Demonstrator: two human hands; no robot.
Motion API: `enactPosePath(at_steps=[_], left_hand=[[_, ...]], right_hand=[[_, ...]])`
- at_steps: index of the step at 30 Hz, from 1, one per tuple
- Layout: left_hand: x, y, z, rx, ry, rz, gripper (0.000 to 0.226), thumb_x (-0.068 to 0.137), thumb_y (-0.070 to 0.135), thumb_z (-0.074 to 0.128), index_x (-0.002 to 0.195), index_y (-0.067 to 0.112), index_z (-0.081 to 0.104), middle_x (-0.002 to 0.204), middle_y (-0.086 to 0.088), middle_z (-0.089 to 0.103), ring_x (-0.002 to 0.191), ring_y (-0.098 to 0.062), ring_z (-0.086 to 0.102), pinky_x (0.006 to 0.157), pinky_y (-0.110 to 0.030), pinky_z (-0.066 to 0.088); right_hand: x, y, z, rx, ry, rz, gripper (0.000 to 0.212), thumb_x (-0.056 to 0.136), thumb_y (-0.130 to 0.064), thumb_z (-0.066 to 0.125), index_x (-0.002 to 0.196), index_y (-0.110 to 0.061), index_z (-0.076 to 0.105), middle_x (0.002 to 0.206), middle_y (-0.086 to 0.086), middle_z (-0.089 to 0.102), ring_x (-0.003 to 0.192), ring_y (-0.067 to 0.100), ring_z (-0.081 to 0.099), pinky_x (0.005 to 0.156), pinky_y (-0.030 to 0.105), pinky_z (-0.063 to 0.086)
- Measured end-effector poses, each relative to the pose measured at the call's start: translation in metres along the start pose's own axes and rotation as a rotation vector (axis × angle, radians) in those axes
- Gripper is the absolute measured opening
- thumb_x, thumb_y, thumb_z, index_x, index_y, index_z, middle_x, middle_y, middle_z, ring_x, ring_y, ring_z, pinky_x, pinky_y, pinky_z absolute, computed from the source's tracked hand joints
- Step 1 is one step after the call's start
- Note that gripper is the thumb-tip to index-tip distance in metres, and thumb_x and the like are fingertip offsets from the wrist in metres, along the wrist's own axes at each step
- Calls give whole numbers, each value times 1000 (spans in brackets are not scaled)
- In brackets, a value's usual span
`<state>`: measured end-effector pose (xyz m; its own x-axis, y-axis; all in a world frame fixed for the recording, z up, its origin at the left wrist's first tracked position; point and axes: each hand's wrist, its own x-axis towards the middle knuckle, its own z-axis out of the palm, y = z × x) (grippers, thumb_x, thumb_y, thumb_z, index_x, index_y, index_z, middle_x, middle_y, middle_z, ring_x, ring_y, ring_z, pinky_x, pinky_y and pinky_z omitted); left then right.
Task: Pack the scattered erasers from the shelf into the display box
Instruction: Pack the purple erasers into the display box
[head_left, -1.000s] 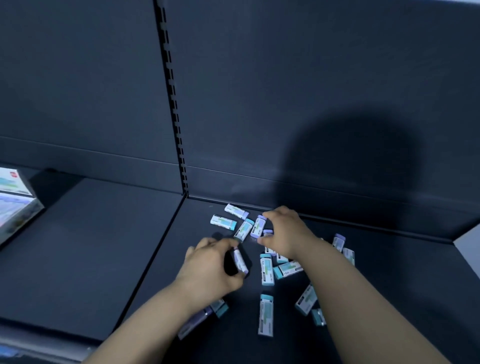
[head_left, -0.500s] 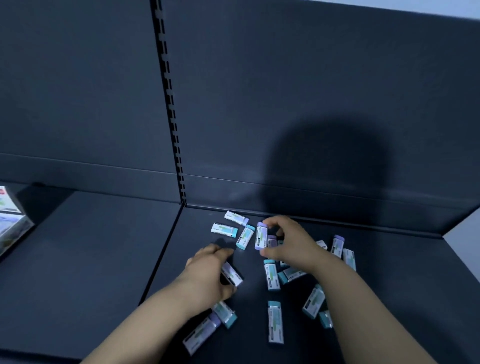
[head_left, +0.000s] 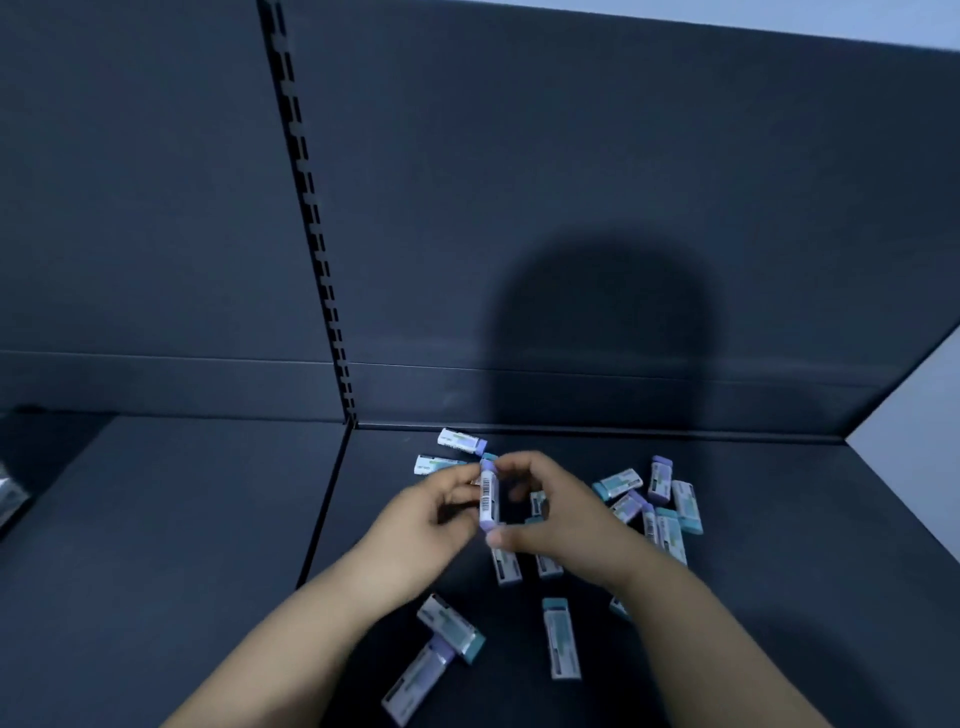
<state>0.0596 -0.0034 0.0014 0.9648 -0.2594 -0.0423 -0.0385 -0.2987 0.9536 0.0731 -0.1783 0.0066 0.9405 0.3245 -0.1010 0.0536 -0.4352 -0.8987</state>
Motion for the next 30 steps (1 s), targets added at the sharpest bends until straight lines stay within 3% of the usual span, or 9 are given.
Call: enactPosePath(at_steps=[3,5,8,11,14,17,22,25,30], left_hand=[[-6,3,-11,-331,-38,-121,39,94,-4,46,126,17,54,112,-7,69,106,-19,64,91,-31,49],[-9,5,-19,-377,-11,-163,32,93,6,52,122,20,58,109,-6,70,98,-19,65,86,-32,50],[-10,3,-25,-210,70,-179,27,87,15,64,112,24,64,89,2,73,74,-9,62,74,-26,47],[-7,1,-21,91,148,-179,25,80,16,69,104,24,66,83,7,71,76,-8,64,80,-22,49],[-3,-2,-8,529,155,-170,36,78,27,70,113,24,62,104,3,64,93,-12,62,79,-14,42],[0,-5,9,785,-18,-121,48,80,40,69,122,20,57,121,-4,51,106,-19,56,87,-19,39],[-3,-2,-4,969,-169,-82,64,83,51,61,139,27,41,141,4,34,127,-19,41,102,-25,35],[-1,-1,-15,1058,-274,-1,69,86,44,61,145,29,28,150,9,26,137,-16,27,109,-28,25],[8,-4,-6,944,-315,35,55,79,30,69,130,25,50,130,1,44,125,-18,41,103,-29,36]], right_hand=[[7,-3,19,138,6,-20,56,55,-30,79,105,-37,54,95,-17,60,91,-8,55,82,13,43],[12,-3,28,56,62,-39,60,50,-40,79,104,-39,54,107,-14,58,101,-2,53,90,18,42],[14,-5,35,-127,86,-89,57,57,-36,83,106,-39,52,112,-21,48,109,2,43,94,29,44],[12,-5,30,-406,55,-97,68,64,-37,81,124,-29,49,120,-19,43,118,8,35,103,31,37],[5,1,13,-748,-9,-38,79,66,-49,76,135,-31,41,135,-11,39,126,13,29,105,26,25],[-3,5,5,-846,-131,24,82,68,-50,74,138,-31,36,140,-9,36,130,15,26,108,31,25],[-5,8,8,-931,-149,-8,75,76,-40,69,141,-29,33,141,-8,35,131,16,25,105,32,24],[-3,7,10,-912,-129,-31,71,77,-40,68,139,-29,36,138,-8,37,129,15,27,104,31,23],[-1,5,17,-960,-90,-39,65,75,-46,65,132,-27,43,131,-4,42,125,19,32,102,32,24]])
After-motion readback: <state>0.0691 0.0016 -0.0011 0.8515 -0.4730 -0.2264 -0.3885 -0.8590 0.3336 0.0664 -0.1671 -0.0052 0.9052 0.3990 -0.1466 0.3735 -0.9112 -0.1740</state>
